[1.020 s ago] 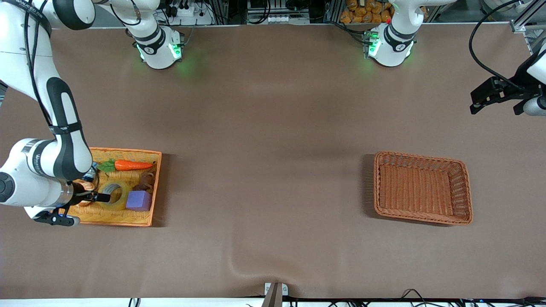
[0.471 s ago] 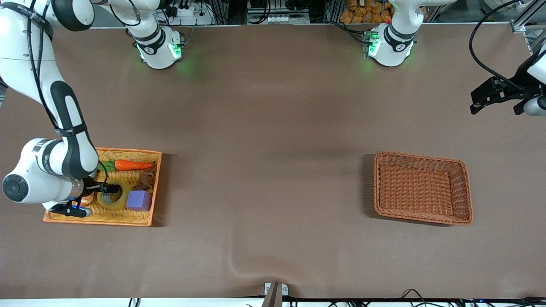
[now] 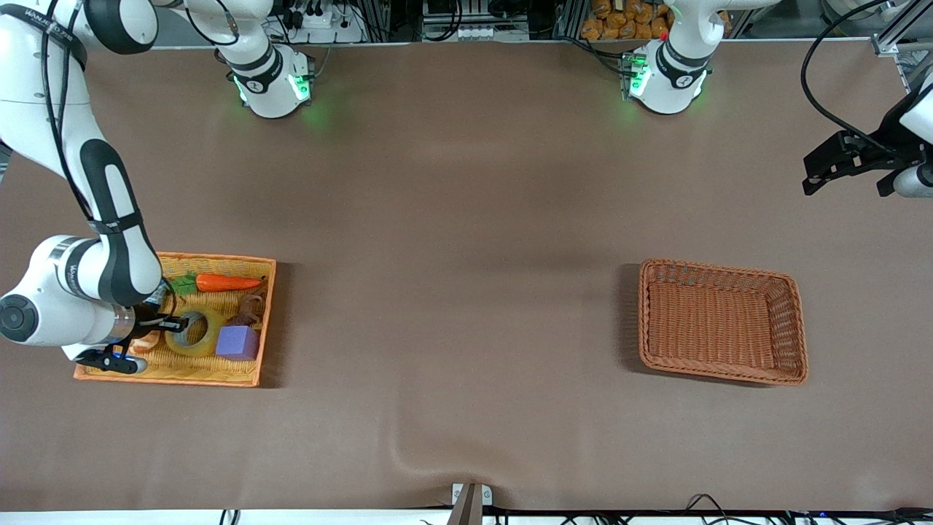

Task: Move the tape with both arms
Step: 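Lower the right gripper onto the yellow tape roll in the yellow basket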

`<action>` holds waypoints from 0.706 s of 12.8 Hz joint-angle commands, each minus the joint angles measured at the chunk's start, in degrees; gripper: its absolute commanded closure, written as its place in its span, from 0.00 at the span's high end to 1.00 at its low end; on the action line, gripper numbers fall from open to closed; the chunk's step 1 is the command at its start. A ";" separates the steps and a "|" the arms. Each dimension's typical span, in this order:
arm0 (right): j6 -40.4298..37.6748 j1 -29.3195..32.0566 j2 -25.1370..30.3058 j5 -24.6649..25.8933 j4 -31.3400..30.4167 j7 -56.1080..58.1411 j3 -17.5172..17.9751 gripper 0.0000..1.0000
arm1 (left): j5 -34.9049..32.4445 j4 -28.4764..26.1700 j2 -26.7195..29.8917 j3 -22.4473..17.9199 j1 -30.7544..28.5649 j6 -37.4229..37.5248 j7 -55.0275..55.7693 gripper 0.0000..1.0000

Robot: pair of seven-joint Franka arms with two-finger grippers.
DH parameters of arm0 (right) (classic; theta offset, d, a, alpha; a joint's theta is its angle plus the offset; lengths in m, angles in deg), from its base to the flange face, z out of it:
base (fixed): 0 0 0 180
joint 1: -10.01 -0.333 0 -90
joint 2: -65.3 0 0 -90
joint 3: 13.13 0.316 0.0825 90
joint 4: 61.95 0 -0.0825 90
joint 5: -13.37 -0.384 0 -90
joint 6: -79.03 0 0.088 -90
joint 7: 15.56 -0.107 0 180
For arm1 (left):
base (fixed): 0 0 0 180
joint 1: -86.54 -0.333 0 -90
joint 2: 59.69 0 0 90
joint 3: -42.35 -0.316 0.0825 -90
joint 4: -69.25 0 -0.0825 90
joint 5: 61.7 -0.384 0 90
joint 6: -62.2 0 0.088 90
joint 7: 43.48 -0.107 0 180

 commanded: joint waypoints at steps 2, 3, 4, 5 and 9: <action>0.00 2.12 1.10 -0.62 2.52 0.31 0.78 0.00 | 1.12 -0.01 0.92 0.21 -0.60 0.72 -1.53 1.00; -0.01 2.03 2.24 -0.62 3.41 0.49 0.78 0.00 | 1.12 -0.01 0.92 0.21 -0.60 0.72 -1.53 1.00; -0.01 2.20 3.90 -0.62 3.51 0.49 0.78 0.00 | 1.12 -0.01 0.92 0.21 -0.60 0.72 -1.53 1.00; -0.10 2.12 5.49 -0.53 3.51 0.66 0.78 0.00 | 1.12 -0.01 0.92 0.21 -0.60 0.72 -1.53 1.00; -3.33 0.37 9.45 -0.88 4.20 -0.73 4.37 0.00 | 1.12 0.08 0.92 0.56 -0.34 0.72 -0.92 1.00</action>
